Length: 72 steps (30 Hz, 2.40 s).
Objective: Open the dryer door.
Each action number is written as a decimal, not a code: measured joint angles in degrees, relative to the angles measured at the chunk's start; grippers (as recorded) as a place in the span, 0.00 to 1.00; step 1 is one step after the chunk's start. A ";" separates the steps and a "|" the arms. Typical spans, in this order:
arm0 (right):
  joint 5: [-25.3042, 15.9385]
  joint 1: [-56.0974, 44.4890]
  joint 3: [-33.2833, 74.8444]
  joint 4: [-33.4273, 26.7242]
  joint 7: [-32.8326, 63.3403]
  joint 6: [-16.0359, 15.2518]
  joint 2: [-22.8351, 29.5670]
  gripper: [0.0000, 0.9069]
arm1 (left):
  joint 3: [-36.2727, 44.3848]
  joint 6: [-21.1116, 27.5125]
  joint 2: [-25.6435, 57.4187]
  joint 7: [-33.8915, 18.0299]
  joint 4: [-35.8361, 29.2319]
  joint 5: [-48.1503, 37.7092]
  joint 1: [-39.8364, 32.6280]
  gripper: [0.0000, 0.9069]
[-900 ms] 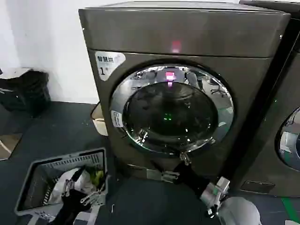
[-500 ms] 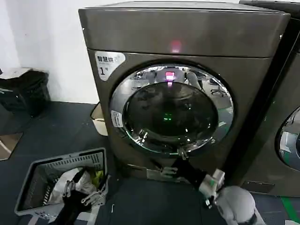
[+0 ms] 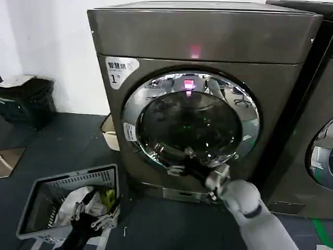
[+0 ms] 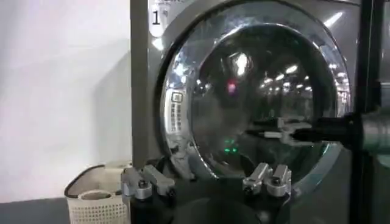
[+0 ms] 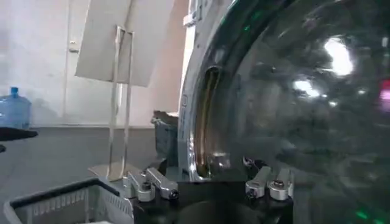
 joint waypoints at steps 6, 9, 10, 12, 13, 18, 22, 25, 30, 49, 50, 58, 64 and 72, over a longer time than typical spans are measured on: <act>-0.15 3.46 -2.02 -4.21 0.80 -0.01 2.83 1.00 | -0.58 0.13 -0.06 -0.14 0.00 0.06 0.14 1.00; -0.37 4.47 -2.47 -5.78 1.02 -0.01 3.90 1.00 | -0.69 -0.02 -0.08 -0.14 0.05 0.04 0.32 1.00; -0.46 4.69 -2.63 -6.20 1.06 0.00 4.29 1.00 | -0.68 0.04 -0.15 -0.14 0.06 0.05 0.36 1.00; -0.84 5.20 -3.00 -7.08 1.24 0.09 5.03 1.00 | -0.65 -0.02 -0.24 0.30 0.06 0.04 0.45 1.00; -1.11 5.51 -3.15 -7.60 1.26 0.20 5.41 1.00 | -0.65 -0.08 -0.25 0.49 0.06 0.04 0.46 1.00; -1.16 7.06 -4.05 -10.04 1.24 0.40 6.70 1.00 | -0.76 0.24 -0.11 0.53 0.05 -0.01 0.44 1.00; -1.04 8.31 -4.69 -11.94 0.58 0.50 7.26 1.00 | -1.19 0.77 0.04 0.56 -0.09 -0.21 0.26 1.00; -0.98 9.01 -5.29 -13.03 0.06 0.52 7.42 1.00 | -1.22 1.47 -0.03 0.55 -0.11 -0.39 0.02 1.00; -0.61 9.80 -5.58 -14.80 -1.27 0.78 8.24 1.00 | -1.53 2.87 0.02 -0.04 -0.15 -1.08 -0.57 1.00; 3.15 10.28 -4.03 -14.50 -13.61 -0.93 7.02 1.00 | -5.87 7.57 4.20 2.37 2.86 -6.48 -5.78 1.00; 3.21 10.02 -3.89 -14.11 -14.89 -0.93 6.67 1.00 | -6.32 6.57 4.81 3.00 3.47 -6.44 -6.33 1.00; 3.50 7.16 -2.98 -9.79 -24.82 -0.87 3.22 1.00 | -8.48 2.26 10.12 3.53 9.12 -9.21 -10.31 1.00; 3.66 4.30 -1.30 -6.48 -31.20 -1.31 0.44 1.00 | -9.30 4.41 14.06 2.43 12.81 -15.12 -13.43 1.00; 4.73 -0.87 2.30 -1.84 -38.60 -0.38 -4.26 1.00 | -8.36 5.86 19.20 1.28 17.34 -22.64 -17.88 1.00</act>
